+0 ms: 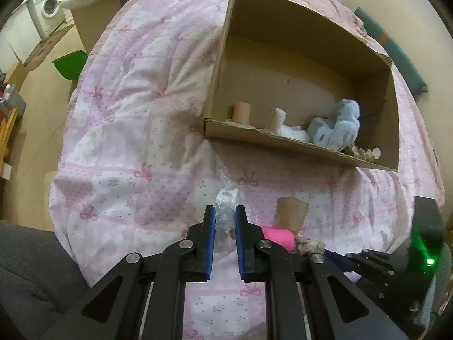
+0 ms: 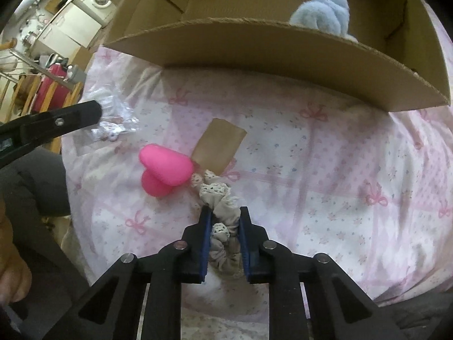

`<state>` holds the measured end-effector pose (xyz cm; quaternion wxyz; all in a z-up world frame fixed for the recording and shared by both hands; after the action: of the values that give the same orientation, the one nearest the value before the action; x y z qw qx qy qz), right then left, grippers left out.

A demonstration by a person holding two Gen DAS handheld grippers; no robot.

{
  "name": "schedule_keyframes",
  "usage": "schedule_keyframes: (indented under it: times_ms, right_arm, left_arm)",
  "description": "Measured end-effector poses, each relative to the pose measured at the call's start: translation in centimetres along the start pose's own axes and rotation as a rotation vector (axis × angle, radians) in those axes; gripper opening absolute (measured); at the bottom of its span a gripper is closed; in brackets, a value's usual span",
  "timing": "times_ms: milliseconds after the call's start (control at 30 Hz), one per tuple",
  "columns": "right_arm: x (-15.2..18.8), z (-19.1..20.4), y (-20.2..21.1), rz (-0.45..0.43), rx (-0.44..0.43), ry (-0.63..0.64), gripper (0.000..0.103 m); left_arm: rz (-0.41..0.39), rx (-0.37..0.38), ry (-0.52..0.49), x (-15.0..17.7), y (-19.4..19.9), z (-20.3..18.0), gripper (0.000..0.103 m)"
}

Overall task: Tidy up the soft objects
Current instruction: 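Grasp the clear plastic bag with the left tool while the right tool grasps the beige lace scrunchie, then carry the plastic bag and scrunchie into the box and open both tools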

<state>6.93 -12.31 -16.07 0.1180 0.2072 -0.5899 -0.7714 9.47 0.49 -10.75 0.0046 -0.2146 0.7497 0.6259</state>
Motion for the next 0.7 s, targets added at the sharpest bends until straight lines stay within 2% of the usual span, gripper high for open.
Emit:
schedule_keyframes:
  times_ms: [333,433,700]
  right_arm:
    - [1.1,-1.4,5.0,-0.115,-0.132,-0.039,0.019]
    - [1.0,-1.7,6.9,-0.189,-0.151,-0.05,0.019]
    - [-0.2,-2.8,11.6,-0.395,-0.201,-0.102,0.019]
  left_arm:
    - [-0.025,-0.031,-0.009,0.1,0.1,0.4,0.012]
    - [-0.048,-0.026,-0.02,0.1,0.7,0.2,0.012]
    - [-0.175,0.006,-0.044,-0.5,3.8,-0.5,0.012]
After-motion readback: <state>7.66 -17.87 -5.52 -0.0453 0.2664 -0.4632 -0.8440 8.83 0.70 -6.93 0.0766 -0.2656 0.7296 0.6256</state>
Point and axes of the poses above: each gripper's, at about its wrist camera, not at the fingertips, and y roughly against the way its jaws point, z to its left, x to its underside, the point moved 5 cm from there along -y, roughly the way its jaws point, and after that the axes turned 9 degrees about y, right-handed, at the moved point
